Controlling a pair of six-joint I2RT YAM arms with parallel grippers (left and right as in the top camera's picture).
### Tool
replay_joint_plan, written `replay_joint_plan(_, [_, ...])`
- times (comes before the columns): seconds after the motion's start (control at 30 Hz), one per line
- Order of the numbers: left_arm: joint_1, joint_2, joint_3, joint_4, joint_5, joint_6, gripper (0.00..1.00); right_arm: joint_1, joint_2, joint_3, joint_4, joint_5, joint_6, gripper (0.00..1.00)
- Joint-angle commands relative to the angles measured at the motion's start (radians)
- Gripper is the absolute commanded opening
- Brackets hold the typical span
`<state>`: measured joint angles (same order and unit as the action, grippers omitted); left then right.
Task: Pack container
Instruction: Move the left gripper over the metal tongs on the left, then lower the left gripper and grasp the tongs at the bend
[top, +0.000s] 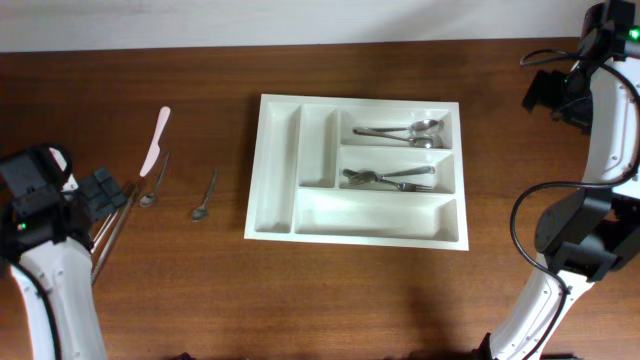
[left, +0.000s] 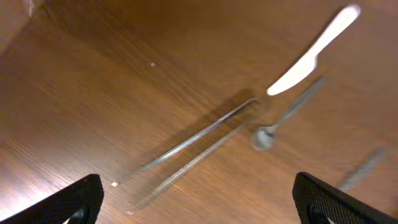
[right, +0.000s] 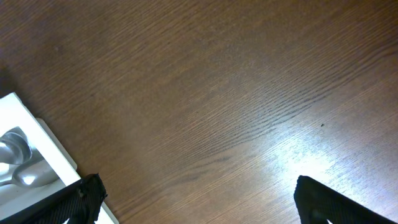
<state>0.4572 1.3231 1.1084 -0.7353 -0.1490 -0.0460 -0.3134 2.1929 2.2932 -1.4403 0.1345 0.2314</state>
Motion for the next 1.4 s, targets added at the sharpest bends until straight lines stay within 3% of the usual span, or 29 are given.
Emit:
replay_joint_plan(0.0, [0.004, 0.129, 0.018, 0.013, -0.091, 0.127, 0.99, 0.005, 0.005, -0.005, 0.0, 0.016, 0.001, 0.99])
replay_joint_plan(0.23, [0.004, 0.304, 0.018, -0.013, -0.091, 0.158, 0.99, 0.005, 0.005, -0.005, 0.0, 0.016, 0.001, 0.99])
replay_joint_plan(0.67, [0.004, 0.369, 0.018, 0.127, -0.071, 0.233, 0.99, 0.005, 0.005, -0.005, 0.0, 0.016, 0.001, 0.99])
replay_joint_plan(1.0, [0.004, 0.404, 0.018, 0.186, 0.109, 0.366, 0.99, 0.005, 0.005, -0.005, 0.0, 0.016, 0.001, 0.99])
replay_joint_plan(1.37, [0.004, 0.487, 0.017, 0.179, 0.108, 0.365, 0.99, 0.005, 0.005, -0.005, 0.0, 0.016, 0.001, 0.99])
